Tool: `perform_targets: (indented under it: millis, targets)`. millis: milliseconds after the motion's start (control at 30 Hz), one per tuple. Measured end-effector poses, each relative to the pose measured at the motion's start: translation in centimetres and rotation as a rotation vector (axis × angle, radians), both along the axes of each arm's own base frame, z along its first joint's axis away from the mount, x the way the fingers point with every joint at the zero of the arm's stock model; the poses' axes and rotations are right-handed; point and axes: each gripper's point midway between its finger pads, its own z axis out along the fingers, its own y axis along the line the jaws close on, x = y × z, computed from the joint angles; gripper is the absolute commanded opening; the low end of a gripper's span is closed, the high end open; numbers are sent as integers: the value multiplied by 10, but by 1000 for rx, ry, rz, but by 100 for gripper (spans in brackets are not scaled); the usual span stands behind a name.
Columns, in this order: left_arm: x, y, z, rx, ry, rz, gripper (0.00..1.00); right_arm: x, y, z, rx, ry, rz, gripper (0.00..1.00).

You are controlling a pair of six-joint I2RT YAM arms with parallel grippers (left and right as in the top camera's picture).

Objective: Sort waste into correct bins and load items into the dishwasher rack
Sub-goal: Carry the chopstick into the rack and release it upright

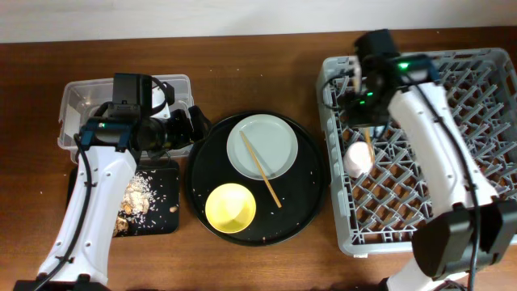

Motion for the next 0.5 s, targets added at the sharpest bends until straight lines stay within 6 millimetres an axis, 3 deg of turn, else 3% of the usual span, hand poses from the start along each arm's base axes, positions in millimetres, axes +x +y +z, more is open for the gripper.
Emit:
perform_targets:
  millis: [500]
  targets:
    - [0, 0, 0, 0, 0, 0, 99, -30, -106, -5, -57, 111, -221, 4]
